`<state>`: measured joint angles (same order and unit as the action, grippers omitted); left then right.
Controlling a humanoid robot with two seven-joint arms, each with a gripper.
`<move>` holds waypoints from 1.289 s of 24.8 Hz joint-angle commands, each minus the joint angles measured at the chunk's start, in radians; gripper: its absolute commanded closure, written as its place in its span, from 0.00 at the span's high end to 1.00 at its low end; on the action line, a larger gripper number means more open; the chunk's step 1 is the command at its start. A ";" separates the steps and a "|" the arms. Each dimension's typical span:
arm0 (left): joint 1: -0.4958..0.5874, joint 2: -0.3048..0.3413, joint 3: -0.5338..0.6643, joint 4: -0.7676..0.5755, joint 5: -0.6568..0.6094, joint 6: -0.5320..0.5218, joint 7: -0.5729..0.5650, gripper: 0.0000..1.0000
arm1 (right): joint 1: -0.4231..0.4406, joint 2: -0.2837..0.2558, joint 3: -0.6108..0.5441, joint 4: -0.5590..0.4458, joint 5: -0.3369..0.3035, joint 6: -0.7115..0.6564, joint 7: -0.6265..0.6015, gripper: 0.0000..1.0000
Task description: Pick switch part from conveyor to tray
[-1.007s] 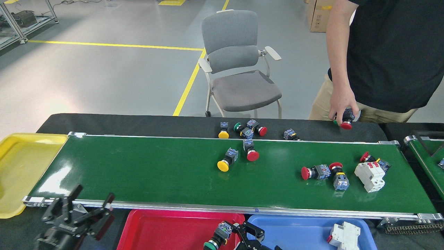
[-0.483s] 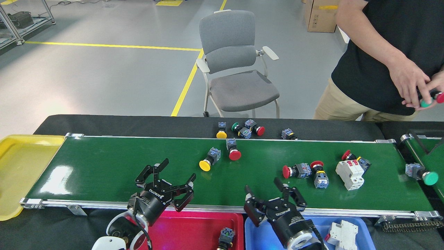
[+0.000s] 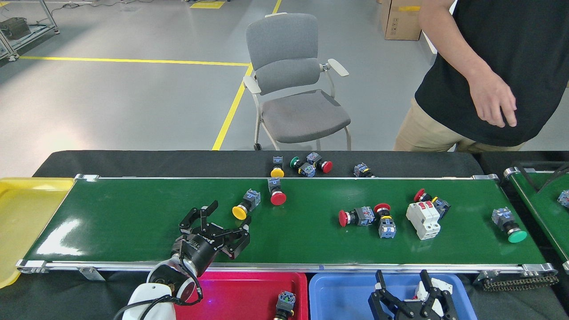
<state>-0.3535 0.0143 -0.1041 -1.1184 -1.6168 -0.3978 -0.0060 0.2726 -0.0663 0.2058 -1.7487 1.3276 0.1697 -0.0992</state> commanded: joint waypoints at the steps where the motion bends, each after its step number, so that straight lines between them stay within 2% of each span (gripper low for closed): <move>1: -0.038 -0.004 0.003 0.028 0.000 0.005 0.003 1.00 | -0.035 0.003 0.003 -0.003 0.008 0.005 -0.002 0.99; 4: -0.074 -0.031 0.008 0.084 0.000 0.017 0.003 1.00 | -0.145 0.033 0.043 0.061 0.036 0.011 0.069 0.99; 7: -0.113 -0.037 -0.005 0.149 -0.002 0.123 0.008 0.93 | -0.263 0.068 0.063 0.181 0.044 0.010 0.142 0.99; 8: -0.124 -0.037 -0.005 0.167 -0.002 0.134 0.011 0.86 | -0.296 0.086 0.069 0.216 0.044 0.011 0.156 0.99; 10: -0.130 -0.036 -0.005 0.186 -0.002 0.134 0.014 0.66 | -0.360 0.118 0.072 0.278 0.050 0.013 0.162 0.99; 11: -0.130 -0.034 -0.005 0.190 -0.002 0.132 0.014 0.53 | -0.398 0.137 0.072 0.319 0.050 0.014 0.162 0.98; 12: -0.130 -0.033 -0.003 0.195 0.003 0.129 0.014 0.30 | -0.438 0.154 0.072 0.367 0.051 0.017 0.164 0.98; 13: -0.130 -0.034 -0.002 0.200 0.006 0.128 0.015 0.17 | -0.469 0.163 0.076 0.405 0.051 0.024 0.170 0.98; 15: -0.125 -0.028 -0.002 0.203 0.012 0.123 0.020 0.08 | -0.510 0.172 0.090 0.469 0.048 0.037 0.179 0.96; 16: -0.120 -0.025 -0.002 0.200 0.012 0.111 0.034 0.06 | -0.526 0.178 0.093 0.492 0.042 0.040 0.179 0.78; 17: -0.110 -0.022 -0.002 0.189 0.011 0.088 0.047 0.05 | -0.532 0.177 0.095 0.500 0.042 0.040 0.180 0.55; 18: -0.093 -0.020 0.000 0.166 0.014 0.062 0.054 0.04 | -0.532 0.175 0.095 0.498 0.041 0.039 0.182 0.45; 19: -0.061 -0.005 0.004 0.092 0.020 -0.008 0.052 0.04 | -0.532 0.171 0.095 0.497 0.036 0.037 0.182 0.34; 21: 0.031 0.058 0.015 -0.055 0.029 -0.162 0.052 0.05 | -0.526 0.166 0.096 0.489 0.036 0.030 0.182 0.26; 23: 0.197 0.138 0.034 -0.270 0.060 -0.351 0.047 0.08 | -0.518 0.160 0.103 0.468 0.038 0.008 0.187 0.19; 24: 0.288 0.170 0.047 -0.368 0.084 -0.388 0.046 0.13 | -0.510 0.154 0.112 0.451 0.036 -0.016 0.196 0.17; 26: 0.429 0.197 0.081 -0.505 0.120 -0.388 0.040 0.37 | -0.484 0.137 0.115 0.396 0.036 -0.085 0.234 0.14; 27: 0.485 0.197 0.098 -0.552 0.123 -0.388 0.040 0.57 | -0.464 0.128 0.113 0.357 0.035 -0.121 0.246 0.14; 28: 0.535 0.194 0.110 -0.592 0.123 -0.388 0.038 0.82 | -0.434 0.122 0.112 0.308 0.033 -0.156 0.250 0.13; 29: 0.562 0.188 0.119 -0.615 0.123 -0.388 0.040 0.99 | -0.400 0.117 0.112 0.259 0.033 -0.187 0.250 0.13; 32: 0.588 0.154 0.159 -0.621 0.121 -0.388 0.040 1.00 | -0.311 0.106 0.113 0.133 0.033 -0.294 0.250 0.13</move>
<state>0.2380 0.1751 0.0390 -1.7261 -1.5000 -0.7799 0.0316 -0.0454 0.0435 0.3185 -1.5685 1.3627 -0.0561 0.1478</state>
